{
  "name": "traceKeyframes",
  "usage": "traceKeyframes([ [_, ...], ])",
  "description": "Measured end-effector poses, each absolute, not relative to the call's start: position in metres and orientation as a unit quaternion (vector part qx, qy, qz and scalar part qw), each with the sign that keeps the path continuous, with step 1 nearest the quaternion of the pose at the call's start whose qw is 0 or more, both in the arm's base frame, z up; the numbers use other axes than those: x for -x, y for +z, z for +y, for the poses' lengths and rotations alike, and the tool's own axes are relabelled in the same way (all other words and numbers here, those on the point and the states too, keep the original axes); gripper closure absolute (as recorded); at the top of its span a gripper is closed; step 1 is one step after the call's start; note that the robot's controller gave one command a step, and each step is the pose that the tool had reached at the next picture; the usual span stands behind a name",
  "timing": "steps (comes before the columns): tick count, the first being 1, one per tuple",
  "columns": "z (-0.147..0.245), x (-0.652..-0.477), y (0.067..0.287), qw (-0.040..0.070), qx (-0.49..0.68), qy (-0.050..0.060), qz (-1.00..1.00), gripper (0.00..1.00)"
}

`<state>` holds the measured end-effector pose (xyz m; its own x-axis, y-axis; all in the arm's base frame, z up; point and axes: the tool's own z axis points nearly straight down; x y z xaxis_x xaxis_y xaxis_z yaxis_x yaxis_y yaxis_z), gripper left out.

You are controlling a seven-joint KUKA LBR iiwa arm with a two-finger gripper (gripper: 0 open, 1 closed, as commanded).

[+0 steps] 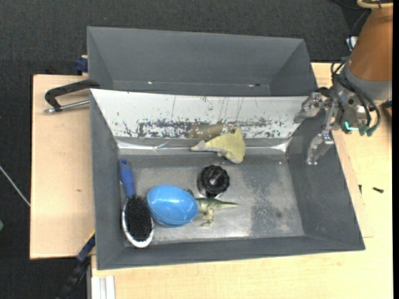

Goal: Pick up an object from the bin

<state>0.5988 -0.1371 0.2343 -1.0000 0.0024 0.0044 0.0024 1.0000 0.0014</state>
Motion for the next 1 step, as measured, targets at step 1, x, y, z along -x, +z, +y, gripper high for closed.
traceKeyframes([
  [1, -0.0794, -0.5924, 0.0731, 0.000, 0.029, -0.002, -1.000, 0.00],
])
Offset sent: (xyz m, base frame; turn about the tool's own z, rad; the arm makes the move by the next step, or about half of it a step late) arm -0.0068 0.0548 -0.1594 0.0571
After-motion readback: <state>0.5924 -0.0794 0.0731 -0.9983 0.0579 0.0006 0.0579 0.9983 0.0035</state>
